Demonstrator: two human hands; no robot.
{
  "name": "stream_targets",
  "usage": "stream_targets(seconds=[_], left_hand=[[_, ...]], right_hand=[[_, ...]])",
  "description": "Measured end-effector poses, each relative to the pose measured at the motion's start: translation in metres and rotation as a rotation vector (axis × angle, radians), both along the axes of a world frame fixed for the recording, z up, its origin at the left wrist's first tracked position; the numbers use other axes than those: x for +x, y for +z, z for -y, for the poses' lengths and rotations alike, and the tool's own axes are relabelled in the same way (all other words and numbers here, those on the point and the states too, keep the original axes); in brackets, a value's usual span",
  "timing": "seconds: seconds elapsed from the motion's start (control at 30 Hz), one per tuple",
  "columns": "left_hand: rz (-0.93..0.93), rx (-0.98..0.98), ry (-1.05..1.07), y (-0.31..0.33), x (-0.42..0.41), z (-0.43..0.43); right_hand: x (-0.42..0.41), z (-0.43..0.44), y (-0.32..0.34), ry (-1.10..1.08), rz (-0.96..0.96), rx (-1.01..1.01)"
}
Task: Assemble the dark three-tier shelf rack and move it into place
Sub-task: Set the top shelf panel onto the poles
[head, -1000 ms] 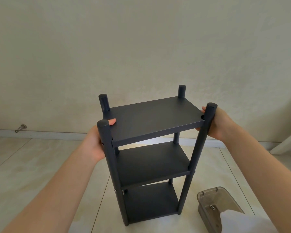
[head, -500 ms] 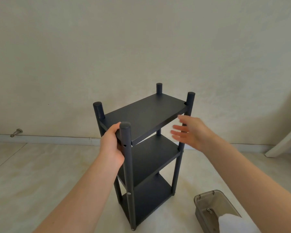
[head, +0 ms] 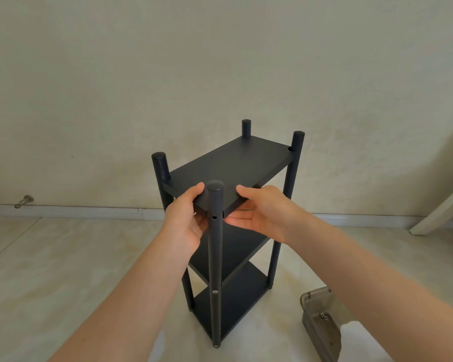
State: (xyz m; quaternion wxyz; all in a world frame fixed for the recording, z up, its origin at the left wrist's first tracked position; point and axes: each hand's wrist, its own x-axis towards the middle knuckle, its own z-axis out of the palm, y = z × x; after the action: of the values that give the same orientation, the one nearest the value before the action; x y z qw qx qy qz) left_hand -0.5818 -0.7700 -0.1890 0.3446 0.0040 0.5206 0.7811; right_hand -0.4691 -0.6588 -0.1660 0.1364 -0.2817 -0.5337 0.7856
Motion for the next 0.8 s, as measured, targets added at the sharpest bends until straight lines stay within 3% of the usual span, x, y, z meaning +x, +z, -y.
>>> stream_targets(seconds=[0.13,0.33,0.5,0.57,0.67,0.8], left_hand=[[-0.117,-0.142,-0.09,0.005,-0.013,0.016],[-0.536,-0.513,0.132,0.002,-0.043,0.035],[-0.727,-0.525,-0.078,-0.002,-0.05,0.036],[-0.702,-0.443,-0.258,-0.001,-0.054,0.038],[-0.468,-0.194,-0.498,-0.003,-0.055,0.039],[-0.279,-0.076,-0.496,-0.005,-0.053,0.028]], right_hand=[[0.002,-0.005,-0.001,0.015,-0.016,-0.106],[0.016,-0.026,-0.005,0.072,-0.038,-0.117],[0.03,-0.049,-0.003,0.056,0.005,-0.027],[0.035,-0.056,-0.003,0.03,0.022,0.032],[0.041,-0.063,-0.006,0.006,0.022,0.064],[0.043,-0.07,-0.01,-0.001,0.016,0.082]])
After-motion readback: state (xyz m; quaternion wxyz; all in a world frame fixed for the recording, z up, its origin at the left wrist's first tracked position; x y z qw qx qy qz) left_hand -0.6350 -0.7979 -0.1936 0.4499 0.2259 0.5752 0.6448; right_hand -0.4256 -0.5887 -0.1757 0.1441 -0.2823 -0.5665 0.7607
